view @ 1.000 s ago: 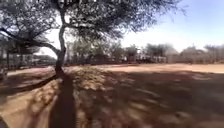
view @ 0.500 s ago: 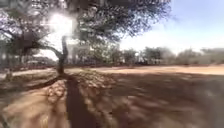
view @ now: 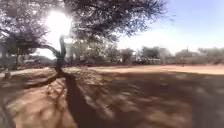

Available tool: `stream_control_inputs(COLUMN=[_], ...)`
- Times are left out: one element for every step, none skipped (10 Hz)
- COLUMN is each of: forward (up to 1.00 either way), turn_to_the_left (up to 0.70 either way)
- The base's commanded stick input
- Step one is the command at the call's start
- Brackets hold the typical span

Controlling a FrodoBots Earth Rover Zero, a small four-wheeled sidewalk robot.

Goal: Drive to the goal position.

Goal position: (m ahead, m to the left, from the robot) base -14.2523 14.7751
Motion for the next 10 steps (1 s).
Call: stream_control_inputs(forward=[0.00, 0.00, 0.00, 0.00, 0.00, 0.00, 0.00, 0.00, 0.00, -1.00], turn_to_the_left=[0.00, 0.00, 0.00, 0.00, 0.00, 0.00, 0.00, 0.00, 0.00, 0.00])
